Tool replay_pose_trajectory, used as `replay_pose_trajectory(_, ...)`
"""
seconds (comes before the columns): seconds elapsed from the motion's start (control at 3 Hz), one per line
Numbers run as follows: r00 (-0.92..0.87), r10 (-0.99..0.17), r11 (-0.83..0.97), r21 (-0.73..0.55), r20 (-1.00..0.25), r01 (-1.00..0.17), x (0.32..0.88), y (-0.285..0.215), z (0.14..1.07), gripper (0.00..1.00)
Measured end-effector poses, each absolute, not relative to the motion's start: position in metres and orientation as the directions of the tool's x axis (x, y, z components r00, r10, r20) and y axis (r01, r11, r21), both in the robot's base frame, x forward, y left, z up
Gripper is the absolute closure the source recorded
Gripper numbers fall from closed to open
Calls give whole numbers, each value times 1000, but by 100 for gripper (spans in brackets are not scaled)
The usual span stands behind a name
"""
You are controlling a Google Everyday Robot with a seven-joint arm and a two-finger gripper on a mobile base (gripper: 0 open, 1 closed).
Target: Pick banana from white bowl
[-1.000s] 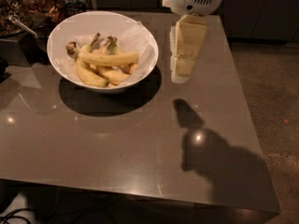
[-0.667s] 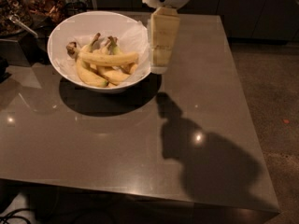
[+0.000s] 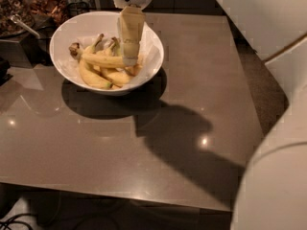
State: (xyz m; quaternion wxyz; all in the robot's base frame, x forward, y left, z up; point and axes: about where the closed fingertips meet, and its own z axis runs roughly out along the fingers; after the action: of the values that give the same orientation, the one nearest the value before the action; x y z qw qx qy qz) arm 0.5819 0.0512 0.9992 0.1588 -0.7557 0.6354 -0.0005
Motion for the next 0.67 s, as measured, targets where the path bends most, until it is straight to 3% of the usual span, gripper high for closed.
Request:
replay_pose_trajectory(0.33,212,-952,-164,-218,-220,-962,606,76,984,17)
replay_pose_trajectory(0.67,219,-948,-176,-193,-230,-965,622,92,970,24)
